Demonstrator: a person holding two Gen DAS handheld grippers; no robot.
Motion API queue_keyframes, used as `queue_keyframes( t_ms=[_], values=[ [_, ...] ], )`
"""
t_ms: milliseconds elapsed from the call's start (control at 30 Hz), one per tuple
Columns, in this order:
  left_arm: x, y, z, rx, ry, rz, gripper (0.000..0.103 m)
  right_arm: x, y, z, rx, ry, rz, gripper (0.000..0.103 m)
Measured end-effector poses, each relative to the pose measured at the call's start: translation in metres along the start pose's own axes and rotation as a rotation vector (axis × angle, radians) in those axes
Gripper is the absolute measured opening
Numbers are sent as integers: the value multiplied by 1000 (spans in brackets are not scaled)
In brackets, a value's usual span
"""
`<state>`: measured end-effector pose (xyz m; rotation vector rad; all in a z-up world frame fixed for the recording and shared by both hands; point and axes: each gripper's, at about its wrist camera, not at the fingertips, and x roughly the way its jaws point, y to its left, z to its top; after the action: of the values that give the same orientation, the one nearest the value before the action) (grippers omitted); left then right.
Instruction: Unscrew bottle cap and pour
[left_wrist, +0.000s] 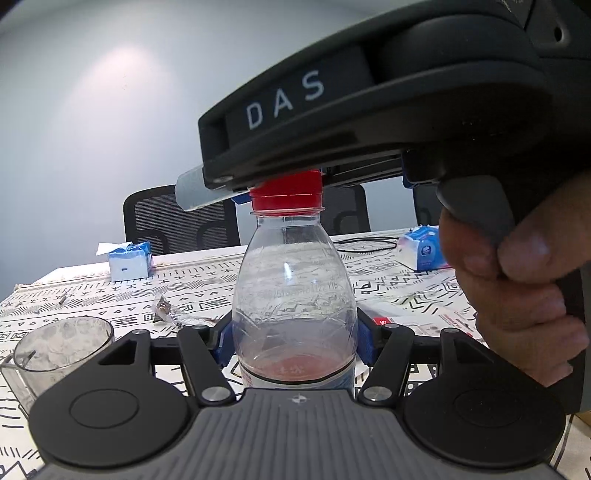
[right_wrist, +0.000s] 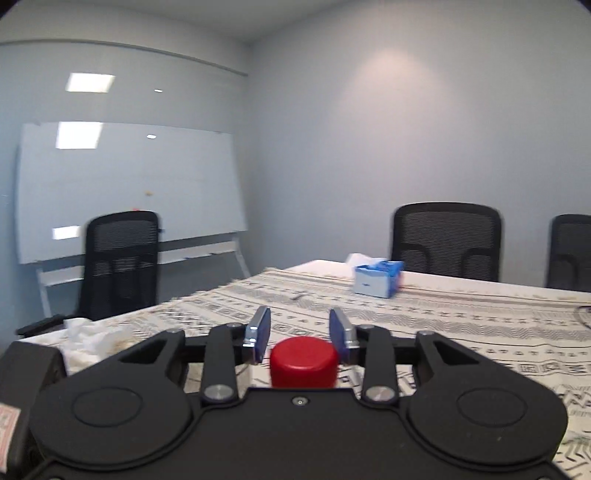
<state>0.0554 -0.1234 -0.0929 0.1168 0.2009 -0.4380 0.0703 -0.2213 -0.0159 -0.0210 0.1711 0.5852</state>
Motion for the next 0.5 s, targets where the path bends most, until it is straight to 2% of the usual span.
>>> queue_keyframes(
  t_ms=[67,500],
  values=[
    [0,-1,0,6,0,-2,58,-2,-1,-3,-17,-11,14,33],
    [-1,4,0,-11,6,-28,58,6,-39,-2,-37,-32,323,33]
  ],
)
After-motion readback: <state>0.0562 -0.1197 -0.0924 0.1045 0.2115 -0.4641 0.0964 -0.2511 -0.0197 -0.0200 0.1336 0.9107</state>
